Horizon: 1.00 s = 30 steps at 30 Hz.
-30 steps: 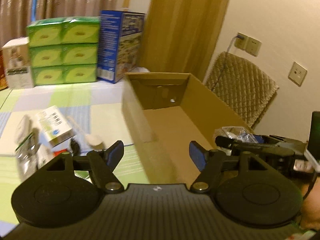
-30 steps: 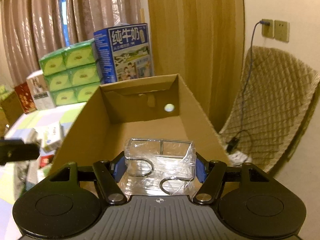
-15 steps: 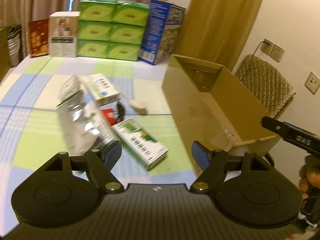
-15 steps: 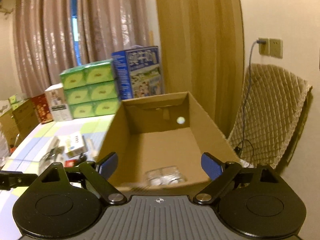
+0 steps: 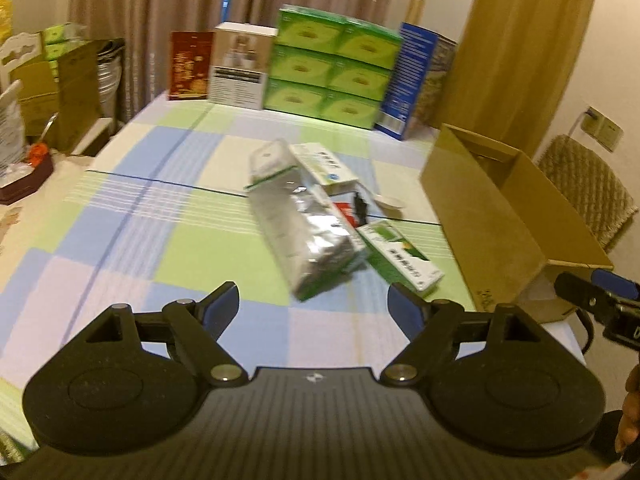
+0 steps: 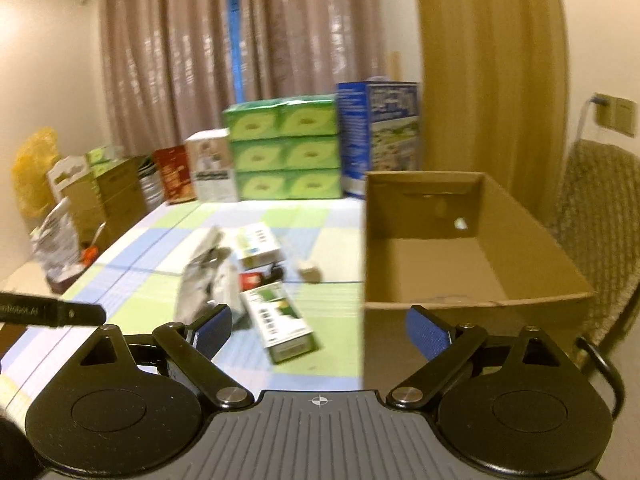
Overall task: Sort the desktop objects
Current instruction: 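Bring both tools back over the remaining items on the table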
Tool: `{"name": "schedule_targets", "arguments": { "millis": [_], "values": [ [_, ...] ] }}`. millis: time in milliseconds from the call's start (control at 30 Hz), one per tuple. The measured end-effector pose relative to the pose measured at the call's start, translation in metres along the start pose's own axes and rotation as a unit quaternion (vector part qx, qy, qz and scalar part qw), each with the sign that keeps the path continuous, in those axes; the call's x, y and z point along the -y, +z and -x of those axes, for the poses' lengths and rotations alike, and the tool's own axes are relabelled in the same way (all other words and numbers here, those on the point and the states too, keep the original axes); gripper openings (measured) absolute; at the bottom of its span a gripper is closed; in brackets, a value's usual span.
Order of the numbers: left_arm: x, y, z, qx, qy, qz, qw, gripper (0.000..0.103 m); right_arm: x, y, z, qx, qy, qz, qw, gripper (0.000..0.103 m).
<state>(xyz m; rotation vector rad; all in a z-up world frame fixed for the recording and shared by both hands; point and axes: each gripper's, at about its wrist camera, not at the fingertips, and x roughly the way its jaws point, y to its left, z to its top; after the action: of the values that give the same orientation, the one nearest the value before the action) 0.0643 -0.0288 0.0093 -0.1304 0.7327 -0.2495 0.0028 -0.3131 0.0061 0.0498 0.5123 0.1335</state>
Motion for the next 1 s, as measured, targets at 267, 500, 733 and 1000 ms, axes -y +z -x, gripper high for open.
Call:
{"name": "schedule_targets", "arguments": {
  "millis": [267,500,733,1000],
  "values": [
    [-0.024,0.005,0.004,0.005,0.012,0.018,0.9998,0.082,-0.034,0.0,-0.022,-0.02,0.034,0.05,0.998,0.091],
    [-0.032,0.01,-0.018,-0.007,0.018,0.01,0.9998,0.084,-0.051,-0.001,-0.061,-0.053,0.047,0.114,0.991,0.089],
    [-0.043,0.018,-0.054,-0.028,0.012,0.001,0.9995,0.084,-0.055,0.002,-0.12,-0.099,0.034,0.166,0.981,0.075],
    [-0.05,0.033,-0.1,-0.044,-0.008,0.0,0.999,0.085,-0.051,-0.007,-0.184,-0.161,0.006,0.193,0.968,0.074]
  ]
}}
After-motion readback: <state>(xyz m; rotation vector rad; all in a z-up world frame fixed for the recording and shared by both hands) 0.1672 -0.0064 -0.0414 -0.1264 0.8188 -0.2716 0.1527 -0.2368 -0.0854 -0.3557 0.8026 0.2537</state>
